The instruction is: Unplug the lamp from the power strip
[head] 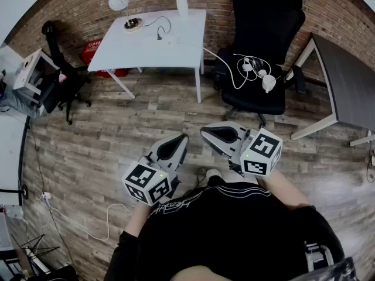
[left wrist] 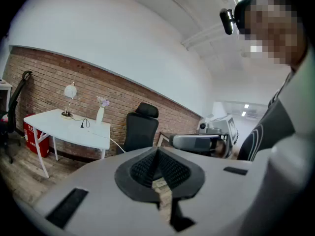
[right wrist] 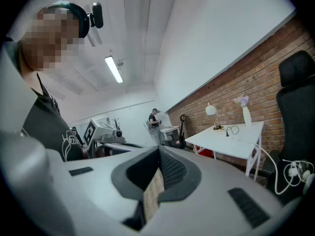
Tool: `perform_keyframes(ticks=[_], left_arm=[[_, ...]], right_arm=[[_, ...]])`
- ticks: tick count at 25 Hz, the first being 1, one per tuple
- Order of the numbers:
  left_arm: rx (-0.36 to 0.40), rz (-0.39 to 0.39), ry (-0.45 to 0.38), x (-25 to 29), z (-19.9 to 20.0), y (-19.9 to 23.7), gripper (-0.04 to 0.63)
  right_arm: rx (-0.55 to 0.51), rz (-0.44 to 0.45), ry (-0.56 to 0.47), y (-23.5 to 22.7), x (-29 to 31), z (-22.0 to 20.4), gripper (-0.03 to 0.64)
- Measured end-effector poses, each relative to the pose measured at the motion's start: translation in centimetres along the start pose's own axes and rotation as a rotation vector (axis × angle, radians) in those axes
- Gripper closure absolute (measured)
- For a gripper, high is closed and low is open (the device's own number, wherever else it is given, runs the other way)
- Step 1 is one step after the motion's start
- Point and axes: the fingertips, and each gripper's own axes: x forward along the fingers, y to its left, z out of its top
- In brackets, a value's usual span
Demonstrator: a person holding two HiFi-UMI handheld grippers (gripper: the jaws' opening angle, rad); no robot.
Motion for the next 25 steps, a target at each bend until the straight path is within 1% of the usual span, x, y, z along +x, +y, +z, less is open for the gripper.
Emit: perform_keyframes(ticks=[4, 7, 11, 14, 21, 25], left_arm=[[-0.013, 0.008, -0.001, 0.9, 0.4, 1.0, 0.591], [-0.023, 0.013, 0.003, 1.8, 0.6, 1.7, 0.591], [-0.022, 0.021, 0.008, 3.5, 0.9, 2.6, 0.591], [-0.018, 0.031, 0.004, 4.8, 1.4, 3.1, 0.591], [-0.028, 0.069, -0.024, 8.0, 2.7, 4.0, 0.591], [-0.043, 0.071, -0.031, 9.7, 2.5, 3.8, 0.591]], right_arm=[[0.005, 0.007, -0.009, -1.2, 0.4, 0.1, 0.620], [0.015, 0.006, 0.004, -2.4, 0.5, 0.1, 0.620], [0.025, 0.005, 0.036, -4.5, 0.9, 0.2, 0.620], [0.027, 0.021, 0.026, -5.9, 0.8, 0.4, 0.620], [-0.005, 0.046, 0.010, -9.3, -0.6, 1.4, 0.620], [-0.012, 0.061, 0.019, -10.6, -1.6, 0.8, 0.620]])
